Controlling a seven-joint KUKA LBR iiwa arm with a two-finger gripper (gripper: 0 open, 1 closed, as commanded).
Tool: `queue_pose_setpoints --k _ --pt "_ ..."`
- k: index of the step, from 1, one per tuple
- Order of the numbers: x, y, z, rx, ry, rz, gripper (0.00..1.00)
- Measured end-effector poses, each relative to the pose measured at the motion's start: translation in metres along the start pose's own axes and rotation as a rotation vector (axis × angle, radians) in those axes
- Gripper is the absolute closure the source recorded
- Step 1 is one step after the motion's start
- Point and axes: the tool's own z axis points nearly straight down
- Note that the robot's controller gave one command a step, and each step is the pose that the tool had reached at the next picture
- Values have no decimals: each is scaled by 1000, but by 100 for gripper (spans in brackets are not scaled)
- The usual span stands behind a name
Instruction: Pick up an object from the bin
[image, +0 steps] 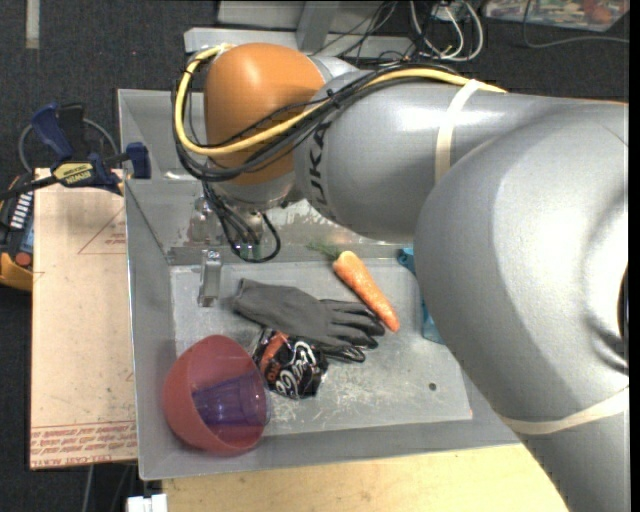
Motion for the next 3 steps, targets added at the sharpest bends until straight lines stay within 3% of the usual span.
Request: queue_pose_setpoints --k 1,2,3 --pt "0 0 0 0 0 0 0" --pt "18 -82 89 -1 -4 -206 0" --pt "29 -92 43 -3 -6 81 0"
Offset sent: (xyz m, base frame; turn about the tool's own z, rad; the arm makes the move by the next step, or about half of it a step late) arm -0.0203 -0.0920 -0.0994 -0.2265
